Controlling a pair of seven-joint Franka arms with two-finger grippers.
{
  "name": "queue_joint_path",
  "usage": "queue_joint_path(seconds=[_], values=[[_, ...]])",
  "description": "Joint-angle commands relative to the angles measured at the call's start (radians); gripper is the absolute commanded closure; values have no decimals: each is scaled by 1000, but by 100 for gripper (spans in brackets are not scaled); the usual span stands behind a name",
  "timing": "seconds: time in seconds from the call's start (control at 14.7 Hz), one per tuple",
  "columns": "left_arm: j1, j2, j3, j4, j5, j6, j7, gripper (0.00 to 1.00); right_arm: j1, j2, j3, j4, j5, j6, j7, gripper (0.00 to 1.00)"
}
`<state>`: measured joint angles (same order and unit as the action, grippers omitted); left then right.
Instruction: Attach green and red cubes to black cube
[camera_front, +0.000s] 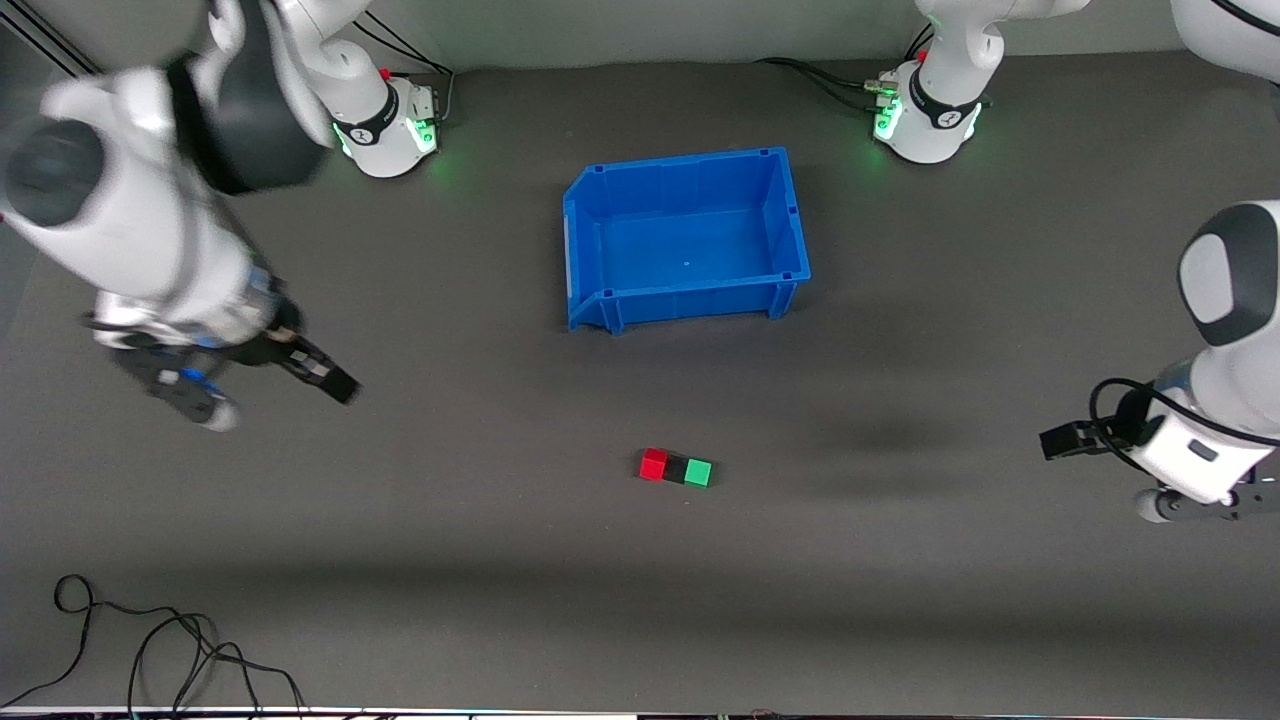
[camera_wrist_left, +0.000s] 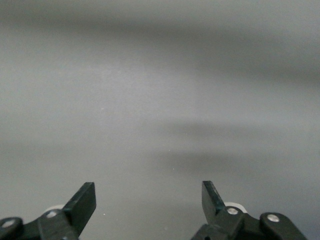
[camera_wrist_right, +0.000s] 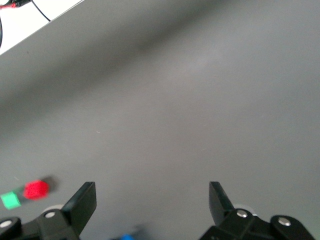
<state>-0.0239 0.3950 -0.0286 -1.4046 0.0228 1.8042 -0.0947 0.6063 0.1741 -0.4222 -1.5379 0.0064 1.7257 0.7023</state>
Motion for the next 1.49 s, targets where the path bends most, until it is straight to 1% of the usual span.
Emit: queue_joint_path(seconds=[0.0, 0.07, 0.14, 0.2, 0.27, 0.34, 0.48, 0.61, 0.81, 0.95, 1.02, 1.15, 1.22, 1.43], values=[[-1, -73, 10, -37, 13, -58, 93, 1, -222, -114, 178, -64, -84, -21, -221, 0], [-1, -102, 10, -53, 11, -75, 96, 1, -305, -133, 239, -64, -92, -31, -307, 0], [-1, -143, 10, -103, 11, -62, 96, 1, -383, -143, 287, -64, -92, -37, -381, 0], [-1, -195, 10, -170, 11, -30, 99, 1, -448, -154, 325, -64, -91, -37, -452, 0], [-1, -243, 10, -232, 11, 9, 102, 1, -489, -157, 341, -62, -91, -37, -507, 0], [-1, -278, 10, -270, 11, 26, 108, 1, -506, -159, 342, -62, -88, -34, -562, 0], [-1, -329, 10, -307, 11, 14, 145, 1, -540, -163, 341, -62, -77, -28, -676, 0], [8, -367, 12, -341, 9, 7, 165, 1, -540, -163, 321, -61, -74, -25, -737, 0], [15, -367, 21, -327, 8, 4, 171, 1, -537, -166, 309, -57, -45, -35, -761, 0], [30, -354, 21, -306, 8, 3, 193, 1, -536, -165, 309, -57, -43, -44, -745, 0], [30, -352, 21, -306, 9, -6, 196, 1, -536, -166, 309, -53, -28, -70, -742, 0], [30, -351, 21, -306, 9, -16, 204, 2, -539, -169, 297, -51, 48, -93, -742, 0], [30, -348, 21, -304, 8, -14, 204, 2, -536, -170, 286, -53, 72, -101, -742, 0], [30, -344, 21, -303, 8, -13, 204, 1, -531, -163, 286, -53, 73, -114, -742, 0]])
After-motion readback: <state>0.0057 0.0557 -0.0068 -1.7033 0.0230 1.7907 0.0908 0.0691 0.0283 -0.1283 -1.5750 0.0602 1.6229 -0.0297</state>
